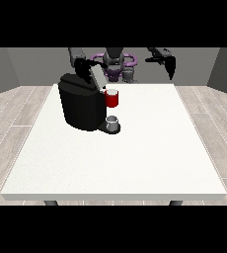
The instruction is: Insert the coffee pod into the coffee machine and close the lid
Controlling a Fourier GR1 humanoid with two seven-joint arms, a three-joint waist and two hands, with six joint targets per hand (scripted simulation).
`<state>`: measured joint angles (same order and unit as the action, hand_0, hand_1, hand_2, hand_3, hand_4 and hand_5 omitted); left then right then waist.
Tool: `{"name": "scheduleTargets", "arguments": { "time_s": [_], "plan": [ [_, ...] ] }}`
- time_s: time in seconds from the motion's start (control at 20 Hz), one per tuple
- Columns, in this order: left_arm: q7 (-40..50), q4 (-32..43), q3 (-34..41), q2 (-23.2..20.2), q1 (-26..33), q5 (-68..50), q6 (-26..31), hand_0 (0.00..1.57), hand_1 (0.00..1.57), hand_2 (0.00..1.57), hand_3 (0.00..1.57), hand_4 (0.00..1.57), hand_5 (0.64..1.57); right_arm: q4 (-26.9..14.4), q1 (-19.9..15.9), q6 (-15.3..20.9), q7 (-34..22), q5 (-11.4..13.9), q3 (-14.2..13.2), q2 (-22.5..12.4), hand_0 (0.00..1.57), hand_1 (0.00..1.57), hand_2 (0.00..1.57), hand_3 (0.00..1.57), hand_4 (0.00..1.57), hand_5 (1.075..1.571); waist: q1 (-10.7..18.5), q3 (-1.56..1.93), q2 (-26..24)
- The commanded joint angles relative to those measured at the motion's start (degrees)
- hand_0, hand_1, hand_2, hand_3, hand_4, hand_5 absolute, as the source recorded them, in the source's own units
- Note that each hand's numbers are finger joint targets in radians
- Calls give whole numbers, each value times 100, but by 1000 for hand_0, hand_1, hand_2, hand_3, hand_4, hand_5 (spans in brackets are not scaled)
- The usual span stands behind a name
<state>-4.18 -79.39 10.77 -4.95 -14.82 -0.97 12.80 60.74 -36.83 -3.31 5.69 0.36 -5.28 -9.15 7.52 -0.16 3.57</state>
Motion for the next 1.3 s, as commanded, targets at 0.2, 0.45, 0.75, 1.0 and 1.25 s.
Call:
{"name": "scheduleTargets", "arguments": {
  "time_s": [0.2,0.45,0.75,1.0,1.25],
  "plan": [
    [-69,143,101,-237,233,-127,66,0,0,0,0,0,1571,-186,-61,-16,-164,126,113,102,0,0,0,0,0,1571,-100,16,-102],
    [-31,164,-63,1,-3,6,-291,0,0,0,0,24,1571,-293,-309,-124,-68,307,323,157,0,0,0,0,114,1571,-132,16,9],
    [-454,593,220,-327,-148,-156,-79,0,0,0,0,148,1571,-214,-914,129,-425,560,500,326,0,0,0,0,215,1571,-76,14,199],
    [-298,244,0,-268,-36,-188,-29,0,0,0,0,167,1571,-574,-942,-5,13,674,281,12,0,0,0,0,141,1571,114,16,232],
    [-231,261,-83,-259,-99,-116,-141,0,0,0,0,121,1571,-463,-906,-7,-150,664,414,365,0,0,0,0,125,1571,-81,16,-13]
  ]
}}
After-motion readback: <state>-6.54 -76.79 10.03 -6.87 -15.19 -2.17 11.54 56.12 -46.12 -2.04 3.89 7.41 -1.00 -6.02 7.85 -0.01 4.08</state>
